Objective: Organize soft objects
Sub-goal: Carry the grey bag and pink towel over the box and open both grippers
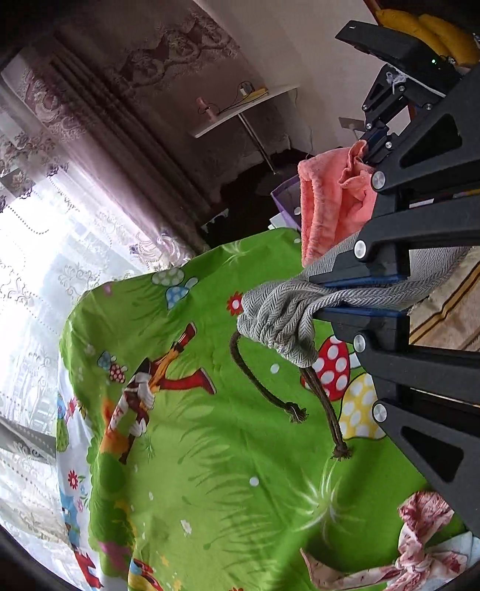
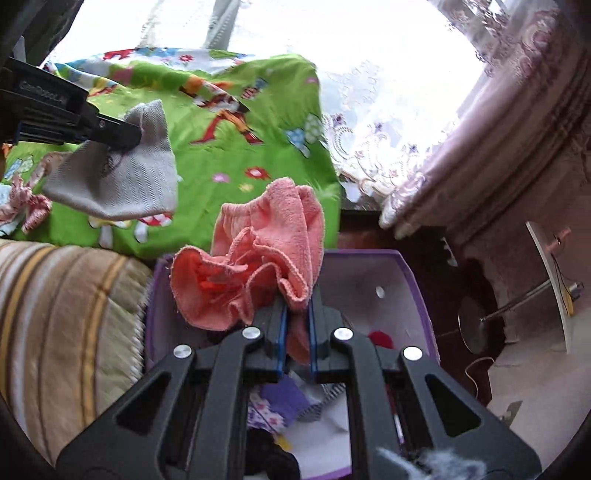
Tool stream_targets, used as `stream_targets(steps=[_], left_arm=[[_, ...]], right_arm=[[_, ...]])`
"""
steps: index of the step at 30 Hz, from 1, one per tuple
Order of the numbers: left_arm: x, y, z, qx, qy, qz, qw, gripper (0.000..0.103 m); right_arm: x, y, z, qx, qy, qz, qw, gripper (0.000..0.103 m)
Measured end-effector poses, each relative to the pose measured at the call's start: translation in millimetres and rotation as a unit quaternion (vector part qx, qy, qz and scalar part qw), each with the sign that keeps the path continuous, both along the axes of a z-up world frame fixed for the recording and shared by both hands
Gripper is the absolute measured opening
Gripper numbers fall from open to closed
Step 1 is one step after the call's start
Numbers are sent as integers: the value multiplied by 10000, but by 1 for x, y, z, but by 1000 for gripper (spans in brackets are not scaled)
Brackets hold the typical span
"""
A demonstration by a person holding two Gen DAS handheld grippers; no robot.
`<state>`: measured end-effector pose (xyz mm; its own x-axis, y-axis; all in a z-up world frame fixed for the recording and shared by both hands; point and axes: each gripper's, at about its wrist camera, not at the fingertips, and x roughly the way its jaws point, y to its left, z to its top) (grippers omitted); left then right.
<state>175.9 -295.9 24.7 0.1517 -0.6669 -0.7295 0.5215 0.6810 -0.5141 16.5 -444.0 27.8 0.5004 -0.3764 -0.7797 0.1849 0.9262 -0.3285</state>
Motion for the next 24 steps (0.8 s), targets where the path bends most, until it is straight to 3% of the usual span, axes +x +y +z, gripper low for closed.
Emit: stream_targets(steps=[13,24], left_arm=[[-62,-58,-12,165,101,-929,9955,10],[-92,-78,-17,288,111,-1337,9905,11]], right_arm=[[-45,-44,-24,-115,414,-710,9966,12],[-55,-58,-28,-315,518,-976,9934,12]])
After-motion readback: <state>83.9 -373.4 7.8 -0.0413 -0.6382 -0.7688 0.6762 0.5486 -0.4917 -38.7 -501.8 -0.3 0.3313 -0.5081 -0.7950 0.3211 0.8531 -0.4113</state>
